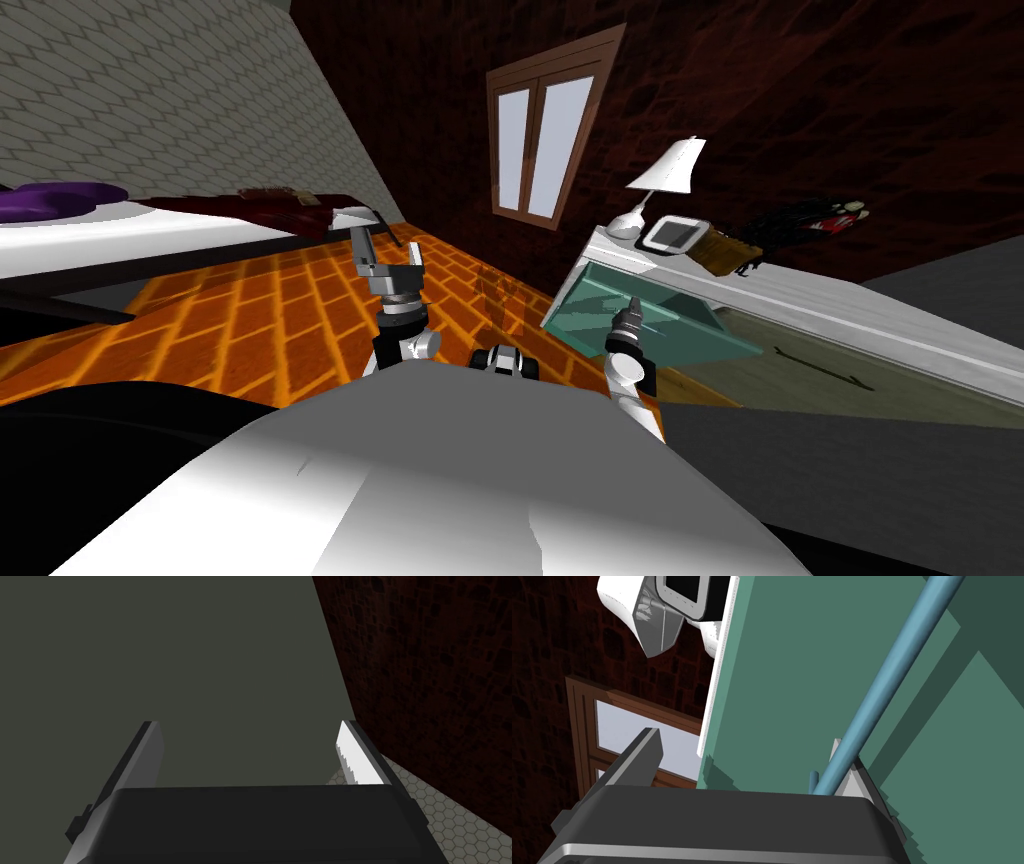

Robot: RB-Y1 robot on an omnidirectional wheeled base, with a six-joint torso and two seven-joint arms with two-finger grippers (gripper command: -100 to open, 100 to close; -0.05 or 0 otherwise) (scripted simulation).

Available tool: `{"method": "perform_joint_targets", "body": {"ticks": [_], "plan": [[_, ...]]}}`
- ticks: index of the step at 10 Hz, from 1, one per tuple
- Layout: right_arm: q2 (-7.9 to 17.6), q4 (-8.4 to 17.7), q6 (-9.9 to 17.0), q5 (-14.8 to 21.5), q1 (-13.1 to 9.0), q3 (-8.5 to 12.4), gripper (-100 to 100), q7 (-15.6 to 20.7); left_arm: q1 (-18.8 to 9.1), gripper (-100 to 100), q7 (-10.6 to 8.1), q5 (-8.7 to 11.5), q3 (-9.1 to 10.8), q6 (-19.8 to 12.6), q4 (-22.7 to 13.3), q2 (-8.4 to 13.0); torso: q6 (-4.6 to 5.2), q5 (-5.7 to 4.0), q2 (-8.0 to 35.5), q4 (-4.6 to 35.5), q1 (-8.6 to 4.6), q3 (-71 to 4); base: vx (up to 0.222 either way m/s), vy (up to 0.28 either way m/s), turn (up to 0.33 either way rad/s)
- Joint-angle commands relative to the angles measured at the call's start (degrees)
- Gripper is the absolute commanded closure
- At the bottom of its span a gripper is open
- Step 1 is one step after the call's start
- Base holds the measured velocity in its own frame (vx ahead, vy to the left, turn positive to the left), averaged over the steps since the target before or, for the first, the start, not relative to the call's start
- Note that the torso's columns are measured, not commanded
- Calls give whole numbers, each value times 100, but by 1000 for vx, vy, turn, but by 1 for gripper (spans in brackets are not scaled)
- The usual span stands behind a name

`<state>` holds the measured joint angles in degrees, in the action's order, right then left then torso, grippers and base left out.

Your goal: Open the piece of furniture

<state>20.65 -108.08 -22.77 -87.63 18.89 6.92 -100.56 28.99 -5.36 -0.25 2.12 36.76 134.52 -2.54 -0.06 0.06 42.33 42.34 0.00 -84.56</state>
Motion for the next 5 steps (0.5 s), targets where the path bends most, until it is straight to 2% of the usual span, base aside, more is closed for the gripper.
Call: {"method": "perform_joint_targets", "body": {"ticks": [1, 5], "plan": [[-2, 5, -4, 0, 3, 0, 0, 0, 0, 0, 0, 0, 0, 0, 0, 0, 1, -3, 2, 0, -4, 2, 0, 0, 0], [-3, 8, -2, -1, 5, -2, 0, -1, 0, 0, 0, 0, 0, 0, 0, 0, 7, -5, -3, -5, 2, -1, 0, 0, 0]]}}
